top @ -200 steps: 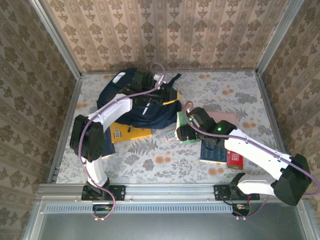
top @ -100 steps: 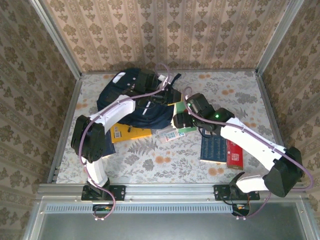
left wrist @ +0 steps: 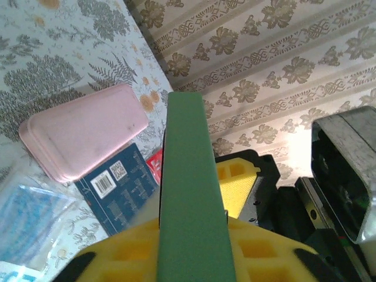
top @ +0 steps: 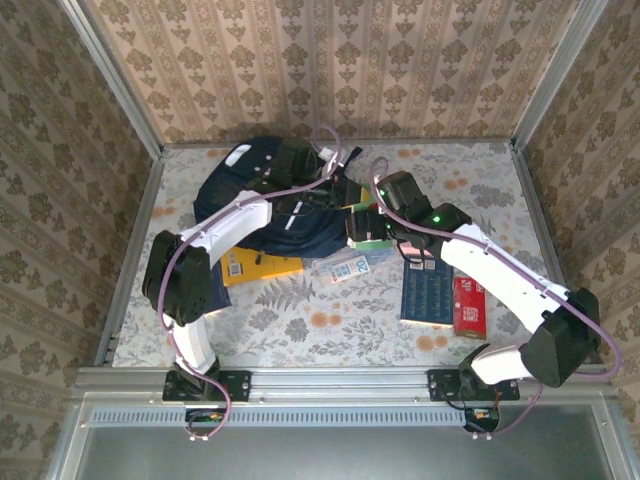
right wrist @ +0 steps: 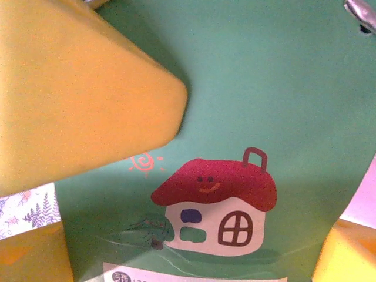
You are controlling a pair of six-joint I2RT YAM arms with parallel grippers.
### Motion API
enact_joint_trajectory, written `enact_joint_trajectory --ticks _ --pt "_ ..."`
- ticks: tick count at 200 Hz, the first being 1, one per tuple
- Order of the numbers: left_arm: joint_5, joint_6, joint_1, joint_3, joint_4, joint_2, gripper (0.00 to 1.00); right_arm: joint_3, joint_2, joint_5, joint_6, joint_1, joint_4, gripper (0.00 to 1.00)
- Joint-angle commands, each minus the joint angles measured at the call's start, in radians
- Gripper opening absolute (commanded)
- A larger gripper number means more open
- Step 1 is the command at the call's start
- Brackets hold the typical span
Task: Pack books, pencil case, and school supplies into a backpack
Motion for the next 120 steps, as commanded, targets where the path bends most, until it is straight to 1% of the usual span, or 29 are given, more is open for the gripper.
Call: enact_joint_trajectory --ticks 1,14,18,27,30,33,47,62,79,96,108,120 --pt "0.037 -0.007 -0.002 -0.007 0.035 0.002 0.07 0.029 0.018 -0.051 -0.003 -0.002 0.036 0.92" --pt "0.037 -0.017 0.005 -0.012 0.051 -0.001 0.0 0.015 0.01 -0.057 -0.004 -0.002 0.04 0.97" --pt "0.037 -0.024 0.009 -0.017 0.06 -0.002 0.0 0.01 0.006 -0.056 -0.002 -0.002 0.04 1.0" --pt "0.038 -0.051 0.019 -0.027 0.091 -0.005 0.0 -0.004 0.0 -0.052 0.004 -0.003 0.04 1.0" --pt "0.039 -0.061 0.023 -0.032 0.105 -0.007 0.0 -0.011 0.001 -0.052 0.007 -0.004 0.066 1.0" --pt "0.039 -0.069 0.026 -0.038 0.114 -0.008 0.0 -0.02 -0.032 -0.054 0.01 -0.005 0.074 1.0" --pt "0.041 -0.13 0.048 -0.058 0.183 -0.013 0.0 -0.069 -0.089 -0.076 0.046 -0.013 0.111 1.0" --pt "0.045 -0.223 0.074 -0.088 0.292 -0.019 0.0 -0.153 -0.175 -0.11 0.126 -0.035 0.187 1.0" --pt "0.043 -0.327 0.097 -0.11 0.404 -0.026 0.0 -0.254 -0.275 -0.174 0.271 -0.088 0.295 1.0" --pt "0.027 -0.428 0.103 -0.128 0.523 -0.042 0.0 -0.372 -0.346 -0.279 0.467 -0.158 0.481 1.0" --pt "0.001 -0.486 0.1 -0.137 0.582 -0.057 0.0 -0.432 -0.358 -0.348 0.601 -0.197 0.61 1.0" --pt "-0.028 -0.529 0.092 -0.138 0.617 -0.071 0.0 -0.463 -0.346 -0.389 0.709 -0.216 0.713 1.0"
